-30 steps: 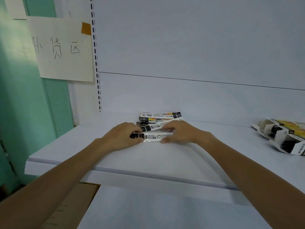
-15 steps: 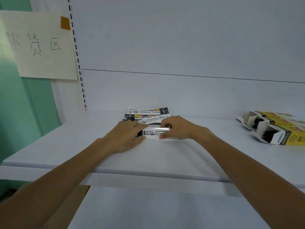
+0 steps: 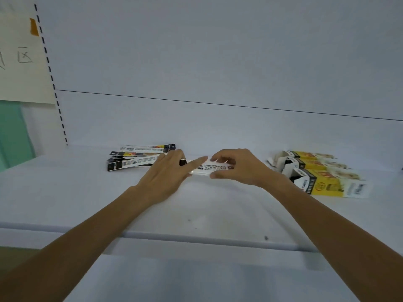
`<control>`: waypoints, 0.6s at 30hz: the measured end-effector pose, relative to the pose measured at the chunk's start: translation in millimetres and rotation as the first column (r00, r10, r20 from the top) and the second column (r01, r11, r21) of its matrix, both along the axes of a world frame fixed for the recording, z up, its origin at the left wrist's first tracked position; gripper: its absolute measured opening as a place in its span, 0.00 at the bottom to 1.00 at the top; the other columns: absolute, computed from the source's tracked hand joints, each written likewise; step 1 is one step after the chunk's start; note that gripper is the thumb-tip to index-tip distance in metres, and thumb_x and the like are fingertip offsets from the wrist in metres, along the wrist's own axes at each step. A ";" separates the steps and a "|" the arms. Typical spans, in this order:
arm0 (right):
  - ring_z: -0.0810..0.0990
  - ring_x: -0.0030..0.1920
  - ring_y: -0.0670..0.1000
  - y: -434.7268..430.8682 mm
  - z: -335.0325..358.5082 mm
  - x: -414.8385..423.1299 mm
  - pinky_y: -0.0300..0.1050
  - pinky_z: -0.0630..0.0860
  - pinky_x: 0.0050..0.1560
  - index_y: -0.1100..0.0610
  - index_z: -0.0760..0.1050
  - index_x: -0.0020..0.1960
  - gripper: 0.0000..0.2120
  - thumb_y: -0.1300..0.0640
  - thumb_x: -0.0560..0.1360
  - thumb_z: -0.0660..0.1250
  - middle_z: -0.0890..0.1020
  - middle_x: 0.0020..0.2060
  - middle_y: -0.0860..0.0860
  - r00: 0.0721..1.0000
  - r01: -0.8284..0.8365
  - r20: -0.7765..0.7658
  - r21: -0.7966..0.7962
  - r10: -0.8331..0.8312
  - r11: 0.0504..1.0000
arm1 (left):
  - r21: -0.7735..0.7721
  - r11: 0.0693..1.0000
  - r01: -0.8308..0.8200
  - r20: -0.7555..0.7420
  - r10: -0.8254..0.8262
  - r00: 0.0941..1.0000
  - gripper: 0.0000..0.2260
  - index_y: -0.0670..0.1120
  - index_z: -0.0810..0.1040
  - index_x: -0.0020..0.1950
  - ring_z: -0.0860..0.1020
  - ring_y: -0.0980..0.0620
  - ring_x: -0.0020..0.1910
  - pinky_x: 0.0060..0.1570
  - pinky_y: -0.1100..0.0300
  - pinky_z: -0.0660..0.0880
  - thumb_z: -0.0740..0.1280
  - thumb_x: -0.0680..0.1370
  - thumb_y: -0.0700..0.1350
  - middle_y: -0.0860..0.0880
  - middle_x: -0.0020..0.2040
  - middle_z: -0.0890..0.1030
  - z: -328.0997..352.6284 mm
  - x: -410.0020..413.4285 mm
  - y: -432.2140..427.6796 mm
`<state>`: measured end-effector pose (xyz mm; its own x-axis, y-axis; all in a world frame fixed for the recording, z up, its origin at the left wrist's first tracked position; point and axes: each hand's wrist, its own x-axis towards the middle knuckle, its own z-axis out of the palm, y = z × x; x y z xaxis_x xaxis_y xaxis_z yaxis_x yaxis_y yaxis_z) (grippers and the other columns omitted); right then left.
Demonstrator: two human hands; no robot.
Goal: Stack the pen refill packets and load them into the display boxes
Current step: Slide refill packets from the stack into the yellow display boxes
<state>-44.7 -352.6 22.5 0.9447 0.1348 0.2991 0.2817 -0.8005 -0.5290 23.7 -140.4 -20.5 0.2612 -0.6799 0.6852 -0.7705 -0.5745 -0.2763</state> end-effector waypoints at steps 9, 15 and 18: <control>0.76 0.52 0.54 -101.6 -11.6 -38.8 0.45 0.68 0.44 0.54 0.71 0.66 0.17 0.59 0.77 0.59 0.78 0.53 0.52 0.960 0.126 0.278 -0.524 0.029 0.843 | -0.014 0.997 -0.076 -0.001 0.076 0.997 0.26 0.53 0.61 0.71 0.77 0.46 0.43 0.47 0.46 0.73 0.66 0.75 0.49 0.46 0.48 0.77 -5.1 -43.0 -86.4; 0.76 0.51 0.52 -147.8 -9.9 -58.7 0.46 0.69 0.43 0.52 0.70 0.66 0.16 0.57 0.79 0.57 0.78 0.52 0.50 0.977 0.109 0.211 -0.515 0.003 0.850 | 0.111 0.993 0.046 0.070 -0.054 0.996 0.18 0.56 0.76 0.61 0.66 0.44 0.67 0.68 0.45 0.58 0.60 0.72 0.51 0.42 0.67 0.71 -7.0 -69.5 -124.0; 0.75 0.53 0.52 -163.4 -9.0 -67.7 0.45 0.70 0.47 0.52 0.70 0.66 0.16 0.57 0.79 0.57 0.78 0.54 0.50 0.979 0.096 0.204 -0.513 0.013 0.853 | 0.184 0.983 -0.016 0.083 0.000 0.997 0.18 0.53 0.79 0.58 0.64 0.46 0.68 0.68 0.44 0.60 0.57 0.73 0.53 0.44 0.68 0.72 -8.4 -73.8 -136.0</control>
